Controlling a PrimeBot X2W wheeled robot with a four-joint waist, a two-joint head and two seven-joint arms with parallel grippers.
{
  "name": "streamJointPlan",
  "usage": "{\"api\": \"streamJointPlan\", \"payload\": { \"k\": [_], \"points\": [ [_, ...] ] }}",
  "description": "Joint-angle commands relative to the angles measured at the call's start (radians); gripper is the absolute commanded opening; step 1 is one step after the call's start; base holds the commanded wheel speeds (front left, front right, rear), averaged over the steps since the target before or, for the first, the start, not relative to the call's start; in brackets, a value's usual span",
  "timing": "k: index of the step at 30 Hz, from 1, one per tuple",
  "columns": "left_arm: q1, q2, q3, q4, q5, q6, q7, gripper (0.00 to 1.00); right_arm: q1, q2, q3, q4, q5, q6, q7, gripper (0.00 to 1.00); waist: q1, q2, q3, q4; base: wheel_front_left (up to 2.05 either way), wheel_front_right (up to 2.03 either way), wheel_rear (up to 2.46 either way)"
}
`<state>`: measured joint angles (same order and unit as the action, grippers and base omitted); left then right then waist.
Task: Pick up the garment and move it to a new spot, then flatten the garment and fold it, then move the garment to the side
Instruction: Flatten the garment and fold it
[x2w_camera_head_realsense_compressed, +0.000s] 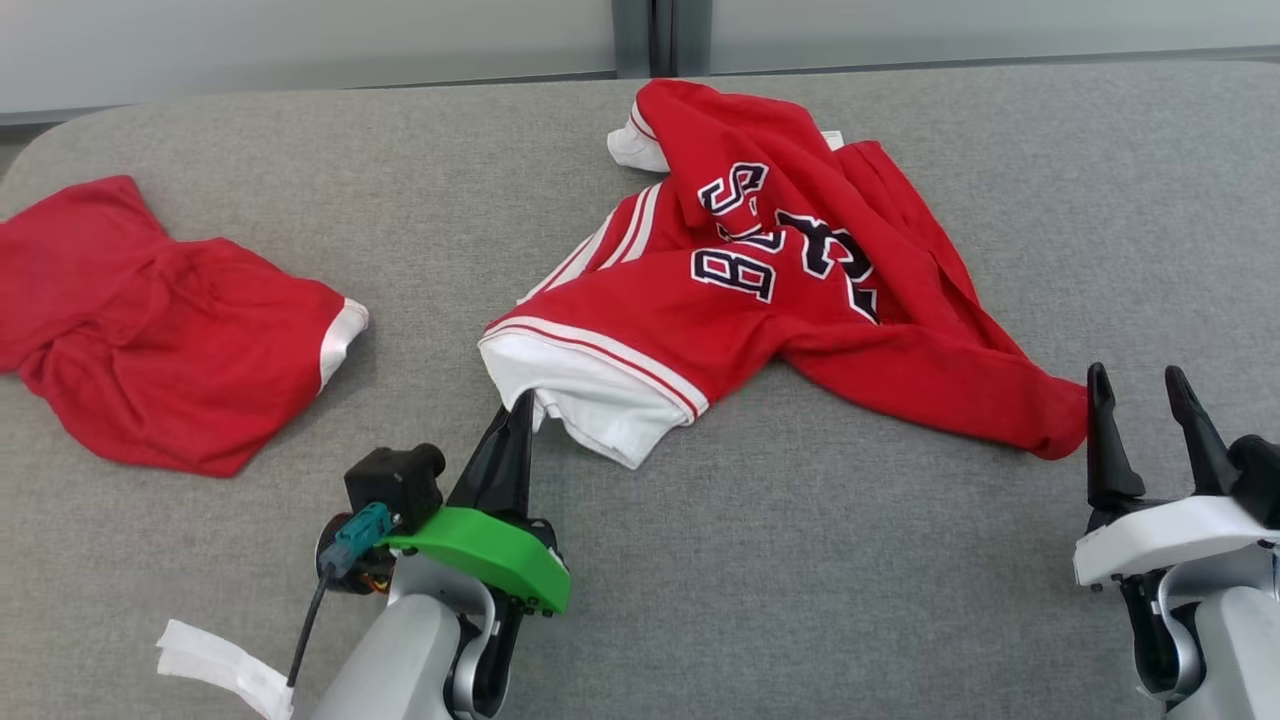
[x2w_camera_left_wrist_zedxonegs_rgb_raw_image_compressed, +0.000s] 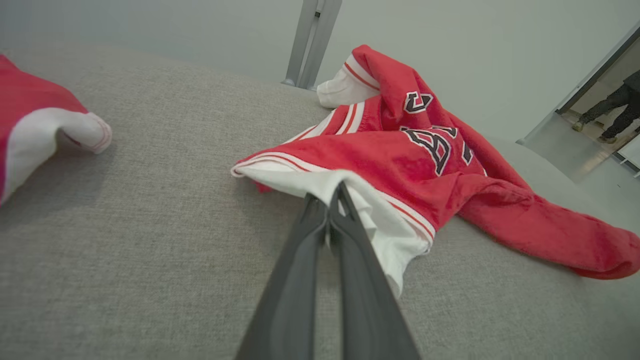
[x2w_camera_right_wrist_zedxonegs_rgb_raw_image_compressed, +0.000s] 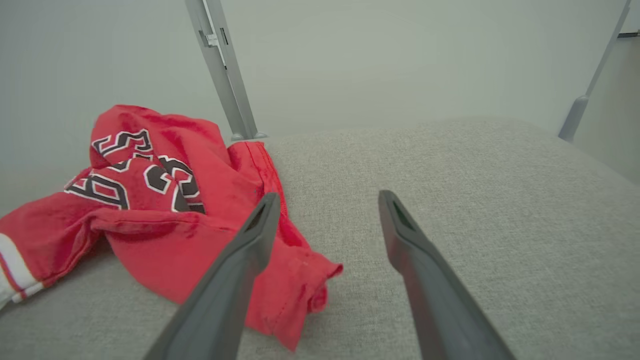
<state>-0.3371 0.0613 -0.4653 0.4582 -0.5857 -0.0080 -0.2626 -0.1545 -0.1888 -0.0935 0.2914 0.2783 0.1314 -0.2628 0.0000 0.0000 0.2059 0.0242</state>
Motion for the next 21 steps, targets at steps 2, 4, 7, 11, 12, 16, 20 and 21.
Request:
{"api": "streamJointPlan", "payload": {
  "k": [2,4,7,11,12,16,20,21],
  "points": [
    [0.022,0.002,0.013,-0.018,0.035,-0.009,-0.002,0.0,-0.036,-0.024,0.014,0.067,0.043,-0.001,-0.003,1.0,0.0,0.0,-0.001,0.02,0.0,0.0,0.0],
    [0.031,-0.001,0.019,-0.023,0.052,-0.016,-0.002,0.0,-0.049,-0.041,0.021,0.125,0.093,-0.002,-0.003,1.0,0.0,0.0,-0.002,0.028,0.0,0.0,0.0],
    [0.041,-0.005,0.023,-0.027,0.066,-0.025,-0.002,0.0,-0.066,-0.073,0.067,0.175,0.149,-0.001,-0.003,1.0,0.0,0.0,-0.001,0.035,0.0,0.0,0.0],
    [0.05,-0.008,0.026,-0.024,0.073,-0.033,-0.002,0.0,-0.065,-0.102,0.114,0.188,0.206,-0.002,-0.003,1.0,0.0,0.0,0.0,0.033,0.0,0.0,0.0],
    [0.052,-0.009,0.027,-0.023,0.075,-0.034,-0.002,0.0,-0.062,-0.105,0.129,0.186,0.22,-0.002,-0.003,1.0,0.0,0.0,0.0,0.032,0.0,0.0,0.0],
    [0.058,-0.009,0.032,-0.018,0.081,-0.037,-0.003,0.0,-0.049,-0.13,0.179,0.178,0.261,-0.002,-0.003,1.0,0.0,0.0,-0.002,0.025,0.0,0.0,0.0],
    [0.059,-0.01,0.033,-0.02,0.071,-0.037,-0.003,0.0,-0.04,-0.143,0.221,0.163,0.289,-0.002,-0.003,1.0,0.0,0.0,-0.004,0.018,0.0,0.0,0.0],
    [0.06,-0.01,0.033,-0.021,0.069,-0.035,-0.003,0.0,-0.039,-0.149,0.23,0.161,0.292,-0.002,-0.003,1.0,0.0,0.0,-0.005,0.016,0.0,0.0,0.0]
  ]
}}
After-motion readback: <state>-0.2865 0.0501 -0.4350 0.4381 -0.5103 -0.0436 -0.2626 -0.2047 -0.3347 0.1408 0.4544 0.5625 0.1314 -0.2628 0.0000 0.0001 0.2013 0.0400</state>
